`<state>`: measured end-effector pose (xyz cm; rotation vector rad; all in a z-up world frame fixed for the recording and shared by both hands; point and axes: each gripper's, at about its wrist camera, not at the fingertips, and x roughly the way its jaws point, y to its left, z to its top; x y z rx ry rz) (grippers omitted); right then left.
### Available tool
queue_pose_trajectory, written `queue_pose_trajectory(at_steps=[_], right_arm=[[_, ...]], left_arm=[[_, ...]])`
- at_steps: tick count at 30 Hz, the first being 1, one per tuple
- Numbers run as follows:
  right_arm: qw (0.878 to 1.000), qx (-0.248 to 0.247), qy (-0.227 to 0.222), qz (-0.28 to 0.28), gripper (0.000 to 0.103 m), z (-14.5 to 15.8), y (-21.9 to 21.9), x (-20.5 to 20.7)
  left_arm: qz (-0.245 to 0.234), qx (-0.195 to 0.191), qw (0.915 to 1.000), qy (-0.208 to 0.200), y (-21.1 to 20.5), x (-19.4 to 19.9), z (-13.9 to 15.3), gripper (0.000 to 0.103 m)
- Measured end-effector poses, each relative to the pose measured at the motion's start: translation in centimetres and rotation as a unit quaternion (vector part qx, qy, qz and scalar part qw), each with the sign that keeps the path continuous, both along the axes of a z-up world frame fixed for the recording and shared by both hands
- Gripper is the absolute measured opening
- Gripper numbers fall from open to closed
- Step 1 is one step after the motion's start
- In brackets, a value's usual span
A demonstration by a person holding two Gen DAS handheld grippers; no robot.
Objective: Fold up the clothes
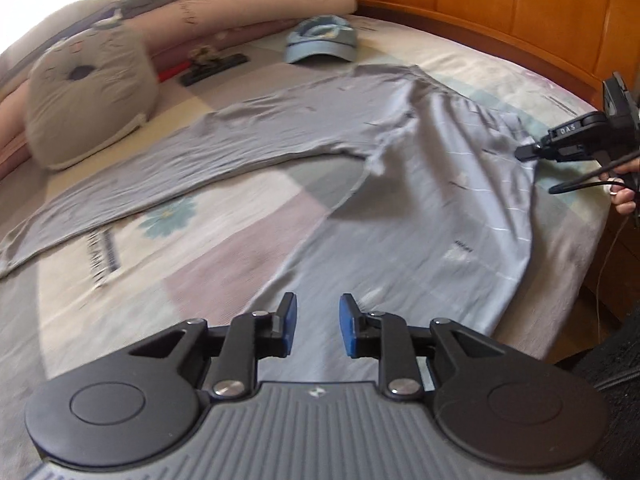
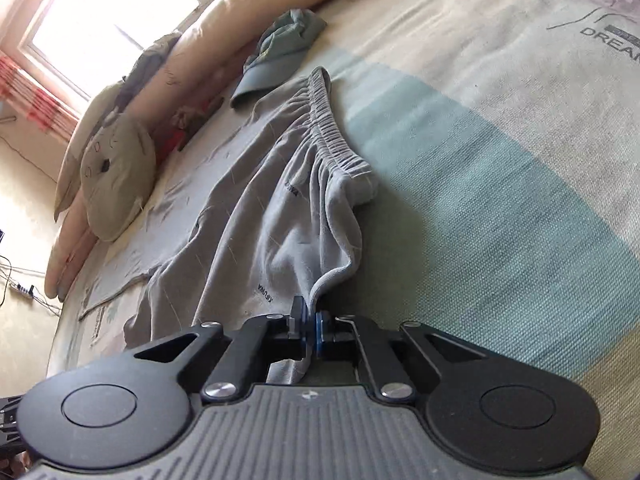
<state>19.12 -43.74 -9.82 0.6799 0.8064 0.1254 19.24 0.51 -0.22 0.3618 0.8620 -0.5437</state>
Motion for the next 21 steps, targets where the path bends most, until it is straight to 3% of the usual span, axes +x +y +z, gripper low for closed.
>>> queue_pose_trajectory(at_steps=[5, 11, 12, 16, 21], right_arm=[[0.999, -0.038, 0.010, 0.005, 0.005, 1.2, -1.0, -1.6], [0.998, -0.042, 0.031, 0.026, 0.007, 1.7, -1.7, -3.6], [0.999, -0.039, 0.028, 0.024, 0.009, 1.9, -2.0, -3.6], [1.000, -0.027, 0.012, -0.001, 0.034, 2.3, -4.0, -3.3], [0.999, 0.021, 0.005, -0.033, 0.040, 1.3, -6.3, -0.5]], left_arm=[[-0.003, 0.006, 0.9999, 0.015, -1.5, 0.2, -1.1, 0.024], [-0.010, 0.007, 0.9998, 0.016, -2.5, 0.7, -1.4, 0.024], [-0.012, 0.007, 0.9998, 0.016, -2.7, 0.8, -1.4, 0.024], [-0.022, 0.006, 0.9997, 0.012, -3.5, 1.3, -1.3, 0.025], [-0.036, 0.006, 0.9993, 0.012, -4.6, 1.7, -1.2, 0.026]])
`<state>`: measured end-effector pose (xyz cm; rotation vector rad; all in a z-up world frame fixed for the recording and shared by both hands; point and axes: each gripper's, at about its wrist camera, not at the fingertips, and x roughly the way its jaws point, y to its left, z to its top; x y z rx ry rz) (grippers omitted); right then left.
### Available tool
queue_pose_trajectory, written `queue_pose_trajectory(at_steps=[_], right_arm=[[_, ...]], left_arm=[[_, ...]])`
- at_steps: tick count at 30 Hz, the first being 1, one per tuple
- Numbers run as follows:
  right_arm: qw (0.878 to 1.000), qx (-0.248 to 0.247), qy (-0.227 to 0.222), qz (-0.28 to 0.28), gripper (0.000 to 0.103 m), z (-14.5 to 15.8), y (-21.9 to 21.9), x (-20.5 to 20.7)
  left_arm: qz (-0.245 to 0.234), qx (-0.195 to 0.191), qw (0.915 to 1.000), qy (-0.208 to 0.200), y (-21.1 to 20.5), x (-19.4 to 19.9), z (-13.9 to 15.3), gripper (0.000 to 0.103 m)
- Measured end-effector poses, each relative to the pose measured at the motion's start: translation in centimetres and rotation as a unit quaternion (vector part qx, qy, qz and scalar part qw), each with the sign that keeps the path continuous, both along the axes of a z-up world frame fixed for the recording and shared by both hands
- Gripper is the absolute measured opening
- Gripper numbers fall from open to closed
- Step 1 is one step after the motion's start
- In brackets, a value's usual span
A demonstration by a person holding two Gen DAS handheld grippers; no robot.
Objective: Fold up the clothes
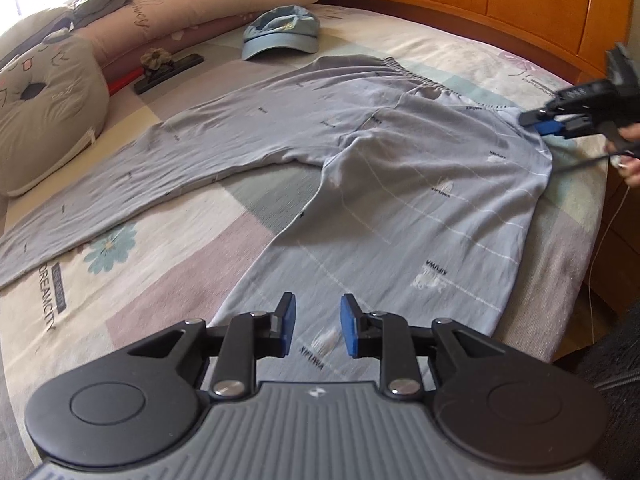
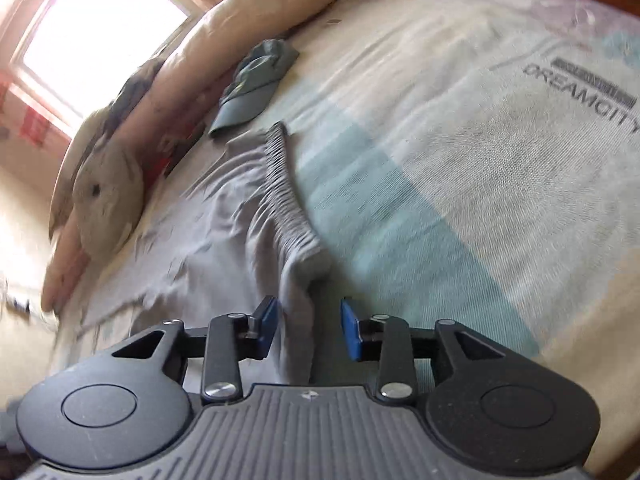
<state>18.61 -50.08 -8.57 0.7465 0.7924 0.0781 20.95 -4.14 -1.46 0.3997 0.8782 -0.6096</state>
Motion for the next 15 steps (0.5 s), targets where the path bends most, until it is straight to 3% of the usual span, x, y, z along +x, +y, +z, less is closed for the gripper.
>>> queue_pose_trajectory(at_steps=[2, 3, 6, 10, 15], right_arm=[[1.000, 0.005, -0.006, -0.007, 0.034, -0.4, -0.1, 1.0], [1.000, -0.006, -0.004, -0.010, 0.016, -0.4, 0.0, 1.4], [0.998, -0.056, 0.003, -0.030, 0.007, -0.1, 0.1, 1.6], [0.996, -0.078, 0.011, -0.039, 0.009, 0.6, -0.9, 0.9], [0.992, -0.118, -0.006, -0.041, 0.032, 3.2, 0.1, 0.0]], left_arm=[[-0.002, 0.001, 1.0000, 0.002, -0.3, 0.1, -0.1, 0.027], [-0.002, 0.003, 1.0000, 0.004, -0.3, 0.1, -0.2, 0.028], [0.003, 0.010, 0.9999, 0.009, 0.0, -0.1, -0.6, 0.030], [0.020, 0.020, 0.9993, 0.023, 1.0, -0.4, -1.5, 0.030], [0.041, 0.012, 0.9985, 0.035, 2.2, -0.7, -2.4, 0.033]])
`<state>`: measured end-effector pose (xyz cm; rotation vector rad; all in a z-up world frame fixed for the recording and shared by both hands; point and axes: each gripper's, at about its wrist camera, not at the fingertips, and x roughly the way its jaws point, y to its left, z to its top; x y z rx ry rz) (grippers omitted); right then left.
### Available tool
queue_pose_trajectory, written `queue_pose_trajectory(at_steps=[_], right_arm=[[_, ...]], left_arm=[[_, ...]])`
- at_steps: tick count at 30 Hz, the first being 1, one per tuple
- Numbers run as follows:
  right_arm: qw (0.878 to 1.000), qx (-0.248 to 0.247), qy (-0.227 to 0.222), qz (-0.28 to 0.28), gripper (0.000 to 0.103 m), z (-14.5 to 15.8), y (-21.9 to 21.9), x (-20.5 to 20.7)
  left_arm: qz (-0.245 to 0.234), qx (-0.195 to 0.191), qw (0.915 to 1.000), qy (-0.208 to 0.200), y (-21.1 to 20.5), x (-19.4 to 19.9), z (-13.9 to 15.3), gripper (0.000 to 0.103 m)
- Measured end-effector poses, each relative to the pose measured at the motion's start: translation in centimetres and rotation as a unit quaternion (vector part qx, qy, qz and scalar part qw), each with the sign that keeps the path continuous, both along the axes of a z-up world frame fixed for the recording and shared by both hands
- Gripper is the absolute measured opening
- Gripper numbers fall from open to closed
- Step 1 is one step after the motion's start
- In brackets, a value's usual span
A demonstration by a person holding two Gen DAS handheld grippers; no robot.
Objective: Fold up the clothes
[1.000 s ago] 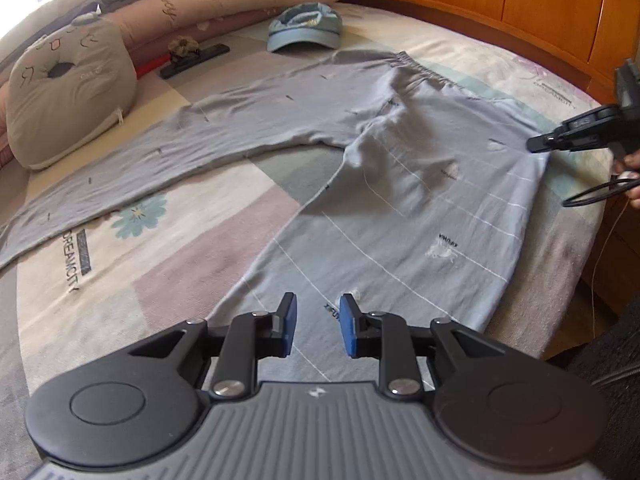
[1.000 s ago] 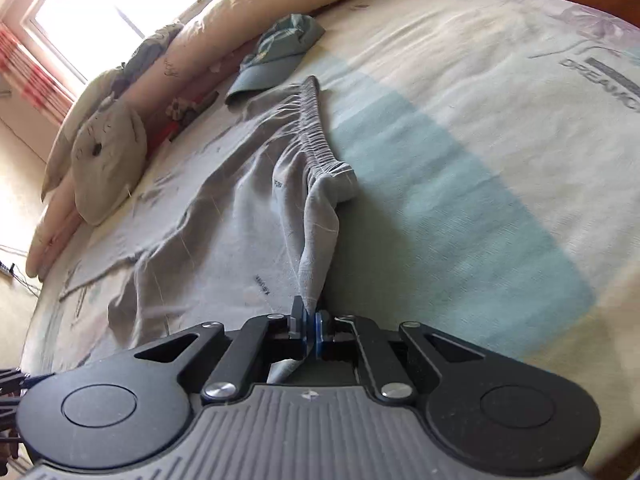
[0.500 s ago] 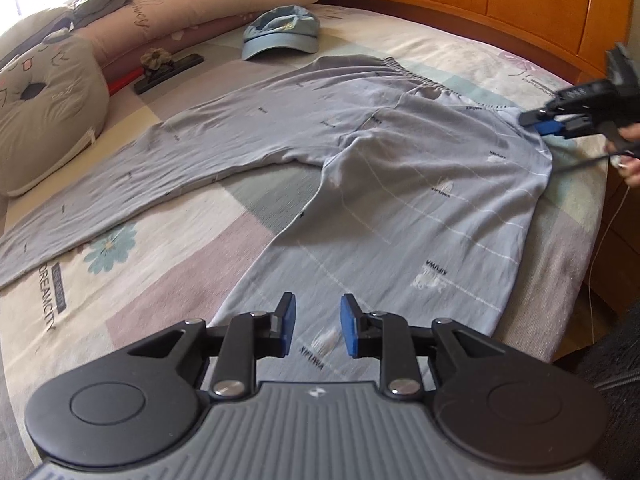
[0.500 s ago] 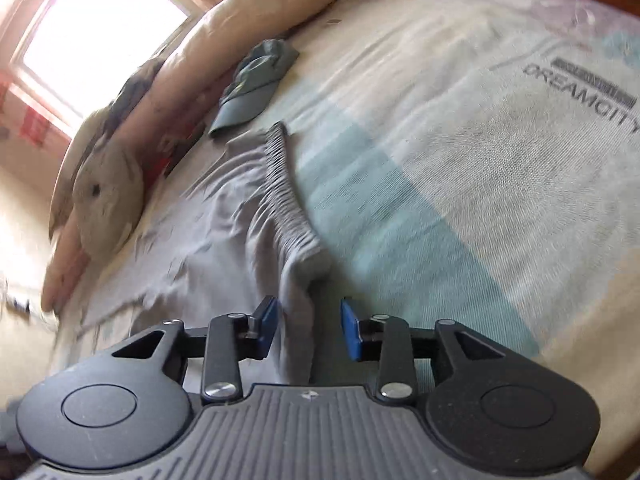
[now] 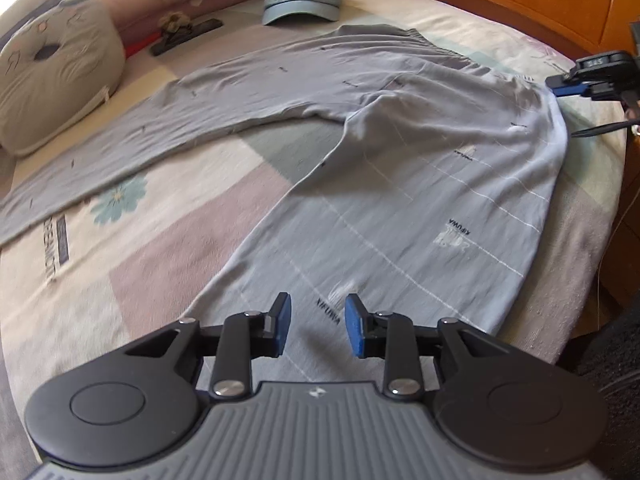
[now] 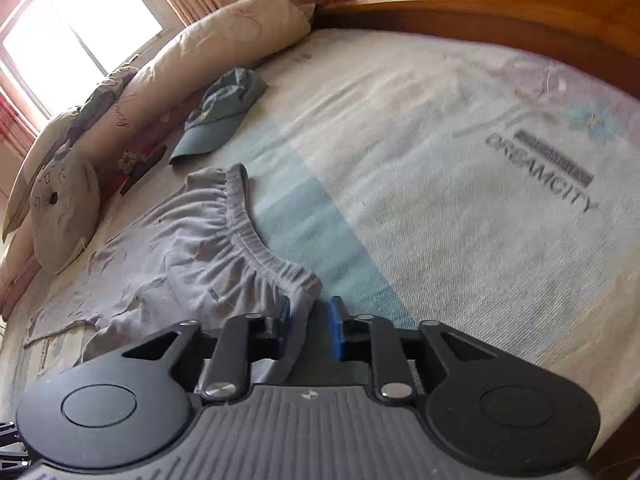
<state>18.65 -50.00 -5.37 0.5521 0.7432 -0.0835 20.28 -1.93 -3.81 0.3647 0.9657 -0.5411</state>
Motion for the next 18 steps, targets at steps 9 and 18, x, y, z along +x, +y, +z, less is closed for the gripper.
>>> queue_pose_trajectory(at_steps=[9, 18], right_arm=[[0.982, -0.106, -0.039, 0.152, 0.059, 3.7, 10.3, 1.5], [0.940, -0.106, -0.005, 0.324, 0.060, 1.5, 22.8, 3.5]], left_arm=[[0.046, -0.018, 0.9987, 0.015, 2.7, -2.1, -0.3, 0.041], [0.106, -0.035, 0.9931, 0.035, 6.6, -3.7, -1.0, 0.046]])
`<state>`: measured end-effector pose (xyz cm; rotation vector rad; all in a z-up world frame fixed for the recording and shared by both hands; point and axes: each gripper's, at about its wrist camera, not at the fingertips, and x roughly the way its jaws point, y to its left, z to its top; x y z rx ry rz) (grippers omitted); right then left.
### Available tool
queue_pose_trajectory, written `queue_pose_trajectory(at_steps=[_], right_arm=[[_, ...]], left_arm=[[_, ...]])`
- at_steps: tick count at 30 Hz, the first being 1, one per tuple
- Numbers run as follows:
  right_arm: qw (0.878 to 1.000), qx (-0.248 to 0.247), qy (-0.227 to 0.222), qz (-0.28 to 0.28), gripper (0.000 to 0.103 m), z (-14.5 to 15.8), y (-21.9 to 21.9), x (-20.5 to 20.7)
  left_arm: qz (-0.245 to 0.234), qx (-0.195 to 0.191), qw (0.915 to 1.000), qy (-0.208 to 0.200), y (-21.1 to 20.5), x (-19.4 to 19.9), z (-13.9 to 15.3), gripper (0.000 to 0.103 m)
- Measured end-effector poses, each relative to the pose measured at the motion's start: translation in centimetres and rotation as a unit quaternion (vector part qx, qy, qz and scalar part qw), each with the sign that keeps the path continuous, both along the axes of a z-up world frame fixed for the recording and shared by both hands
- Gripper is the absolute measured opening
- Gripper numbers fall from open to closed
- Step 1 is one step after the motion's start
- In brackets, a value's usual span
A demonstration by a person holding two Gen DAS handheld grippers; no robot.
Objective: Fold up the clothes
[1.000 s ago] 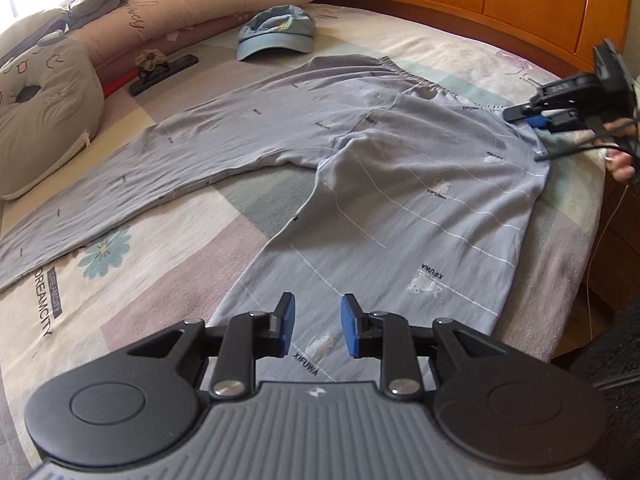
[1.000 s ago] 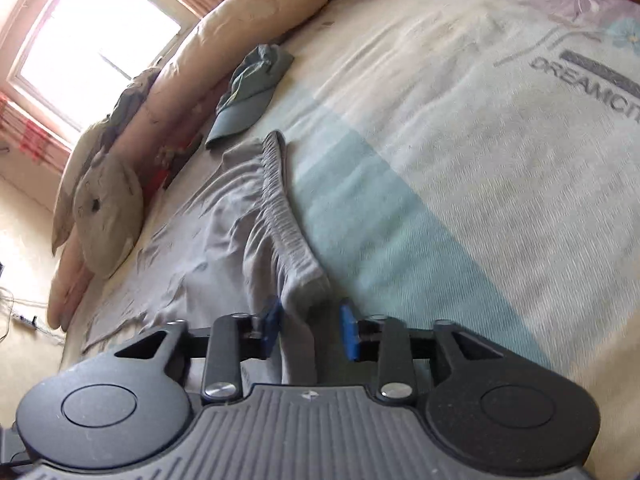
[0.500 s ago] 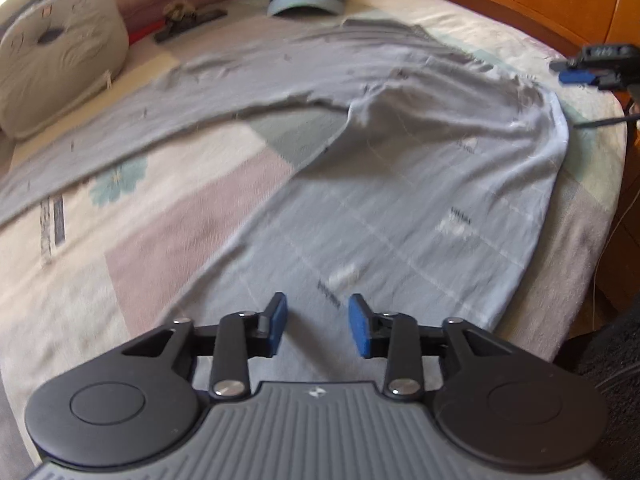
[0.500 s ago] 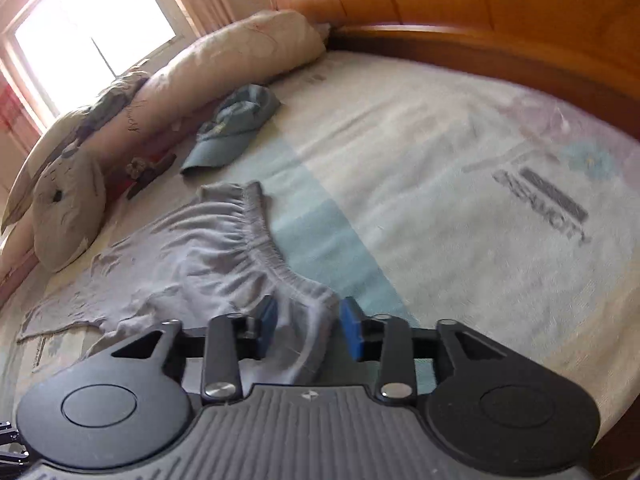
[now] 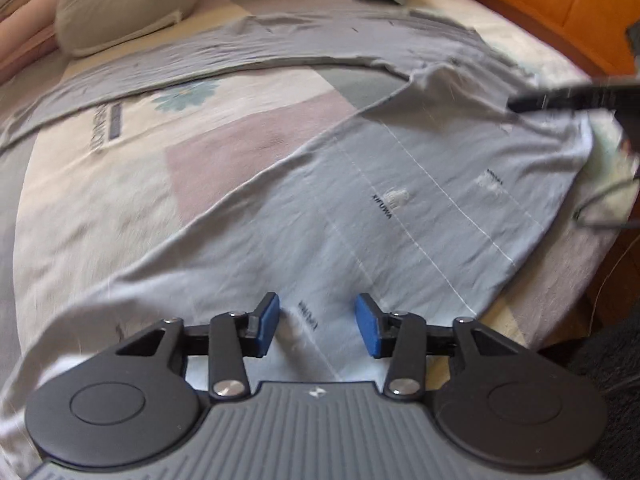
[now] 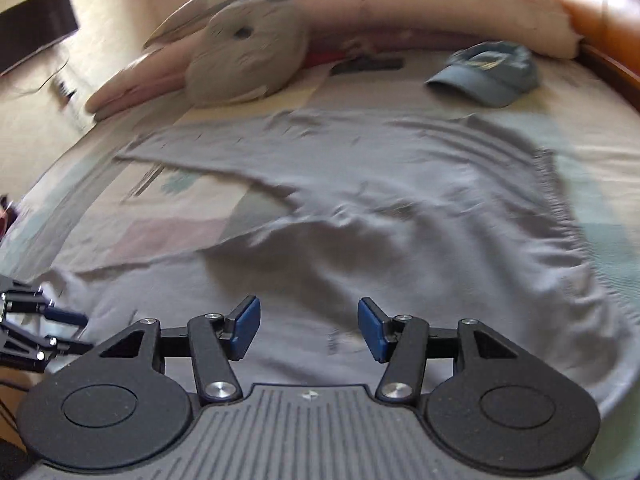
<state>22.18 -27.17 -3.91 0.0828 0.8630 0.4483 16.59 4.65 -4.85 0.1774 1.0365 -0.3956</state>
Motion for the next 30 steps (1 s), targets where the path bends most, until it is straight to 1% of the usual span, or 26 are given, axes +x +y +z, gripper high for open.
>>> queue_pose_trajectory(at_steps=[3, 5, 6, 7, 11, 13, 16, 20, 24, 27, 30], right_arm=[[0.999, -0.017, 0.034, 0.025, 0.061, -1.8, 2.2, -0.4], [0.999, -0.031, 0.032, 0.027, 0.064, -2.2, 3.0, -0.9], [0.998, -0.033, 0.033, 0.029, 0.067, -2.2, 3.3, -0.8], [0.999, -0.029, 0.034, 0.029, 0.067, -2.1, 3.5, -0.8], [0.999, -0.015, 0.039, 0.035, 0.067, -1.4, 4.5, -0.4], [0.998, -0.020, 0.037, 0.043, 0.068, -1.1, 5.2, -0.4], [0.998, -0.017, 0.036, 0.057, 0.069, -0.9, 6.4, -0.2], [0.996, -0.009, 0.035, 0.080, 0.069, -0.6, 8.4, 0.4], [0.994, -0.001, 0.030, 0.109, 0.072, -0.2, 10.3, 1.1], [0.992, 0.002, 0.031, 0.126, 0.073, -0.1, 11.3, 1.4], [0.990, -0.002, 0.033, 0.137, 0.073, 0.0, 12.1, 1.6]], left_arm=[[0.019, 0.003, 0.9997, -0.011, 1.0, -0.5, 0.5, 0.046], [0.031, -0.009, 0.9993, -0.020, 1.8, -0.5, 0.9, 0.048], [0.037, -0.018, 0.9989, -0.024, 2.2, -0.5, 1.0, 0.052], [0.041, -0.023, 0.9986, -0.022, 2.5, -0.4, 0.8, 0.055], [0.054, -0.039, 0.9977, -0.013, 3.6, -0.7, -0.4, 0.056], [0.065, -0.048, 0.9967, -0.005, 4.3, -1.1, 0.0, 0.057], [0.100, -0.076, 0.9919, -0.018, 6.4, -2.2, 1.4, 0.059], [0.174, -0.111, 0.9782, -0.023, 10.1, -4.4, 2.6, 0.063], [0.249, -0.131, 0.9594, -0.015, 13.3, -7.0, 2.4, 0.064], [0.303, -0.151, 0.9411, -0.006, 15.4, -8.6, 1.6, 0.063], [0.349, -0.187, 0.9181, -0.001, 17.5, -9.5, 0.4, 0.063]])
